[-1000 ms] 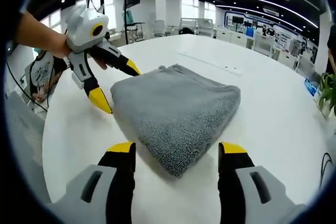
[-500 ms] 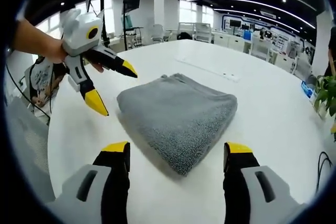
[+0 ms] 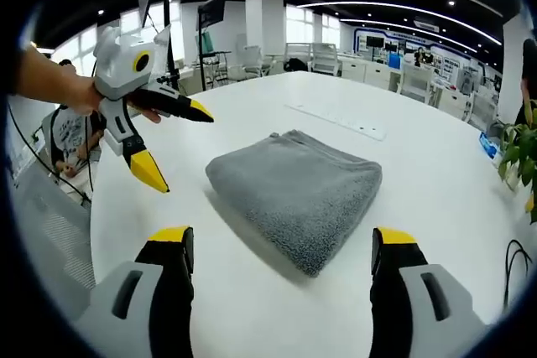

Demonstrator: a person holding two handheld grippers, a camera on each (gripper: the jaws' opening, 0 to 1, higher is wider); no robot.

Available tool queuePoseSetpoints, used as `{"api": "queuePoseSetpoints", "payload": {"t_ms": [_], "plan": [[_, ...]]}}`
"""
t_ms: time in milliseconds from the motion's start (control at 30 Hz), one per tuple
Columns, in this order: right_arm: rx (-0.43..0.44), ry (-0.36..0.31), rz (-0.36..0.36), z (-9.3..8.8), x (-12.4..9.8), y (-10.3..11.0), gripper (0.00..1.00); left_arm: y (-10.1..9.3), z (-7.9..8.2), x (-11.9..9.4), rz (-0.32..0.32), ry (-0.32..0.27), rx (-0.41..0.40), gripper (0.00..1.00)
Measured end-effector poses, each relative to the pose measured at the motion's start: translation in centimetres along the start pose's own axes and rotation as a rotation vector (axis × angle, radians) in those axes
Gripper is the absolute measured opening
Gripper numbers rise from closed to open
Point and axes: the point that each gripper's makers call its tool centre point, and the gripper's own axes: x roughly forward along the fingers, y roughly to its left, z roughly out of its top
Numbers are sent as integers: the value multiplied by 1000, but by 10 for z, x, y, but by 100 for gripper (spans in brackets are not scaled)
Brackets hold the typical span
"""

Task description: Fold the towel on the table until its edges align and the towel forms a compact rectangular stack.

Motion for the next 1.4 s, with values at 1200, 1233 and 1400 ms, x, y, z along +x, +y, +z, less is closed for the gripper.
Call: {"api": "queuePoseSetpoints", "payload": {"t_ms": [1200,1233,1400], "plan": [[59,-134,-56,20,-78,38,98,-26,0,-83,171,-125,-90,99],[59,-135,-56,19,-78,37,98,-27,0,-84,172,-125,-91,99],[55,-135,-58,14,-82,39,98,-29,-5,-95,197,-135,-142,99]]}}
